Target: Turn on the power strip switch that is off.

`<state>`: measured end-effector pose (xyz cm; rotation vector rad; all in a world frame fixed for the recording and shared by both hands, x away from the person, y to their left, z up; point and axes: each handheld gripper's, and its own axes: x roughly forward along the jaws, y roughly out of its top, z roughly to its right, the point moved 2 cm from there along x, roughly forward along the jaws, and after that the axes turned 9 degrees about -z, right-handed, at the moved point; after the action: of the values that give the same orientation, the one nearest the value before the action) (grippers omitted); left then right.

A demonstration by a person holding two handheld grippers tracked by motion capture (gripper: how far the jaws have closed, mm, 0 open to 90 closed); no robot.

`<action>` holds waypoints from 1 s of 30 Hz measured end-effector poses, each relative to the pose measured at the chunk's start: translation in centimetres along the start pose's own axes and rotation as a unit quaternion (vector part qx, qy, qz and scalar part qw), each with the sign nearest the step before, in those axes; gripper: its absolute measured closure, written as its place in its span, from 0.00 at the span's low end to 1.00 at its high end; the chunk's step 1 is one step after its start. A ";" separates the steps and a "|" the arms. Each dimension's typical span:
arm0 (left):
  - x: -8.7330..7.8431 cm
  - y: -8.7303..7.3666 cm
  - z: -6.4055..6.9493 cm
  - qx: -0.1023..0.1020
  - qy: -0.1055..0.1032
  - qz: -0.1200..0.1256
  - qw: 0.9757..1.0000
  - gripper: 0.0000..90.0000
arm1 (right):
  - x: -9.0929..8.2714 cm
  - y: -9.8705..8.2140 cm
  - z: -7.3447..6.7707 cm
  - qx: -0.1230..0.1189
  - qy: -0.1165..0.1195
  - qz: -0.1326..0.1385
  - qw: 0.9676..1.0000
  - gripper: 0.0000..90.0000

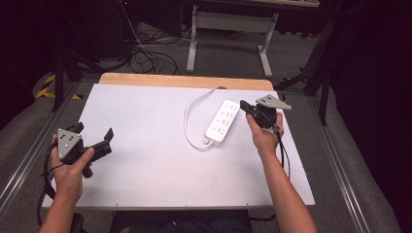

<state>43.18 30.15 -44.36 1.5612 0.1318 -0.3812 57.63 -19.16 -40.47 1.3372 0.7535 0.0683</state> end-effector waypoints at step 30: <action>-0.3 -0.2 0.0 0.001 -0.002 -0.003 1.000 0.06 | 1.7 0.0 0.7 0.002 -0.004 -0.018 1.000 1.00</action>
<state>42.84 30.18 -44.45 1.5630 0.1328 -0.3897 59.34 -18.94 -41.22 1.3262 0.7707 0.0324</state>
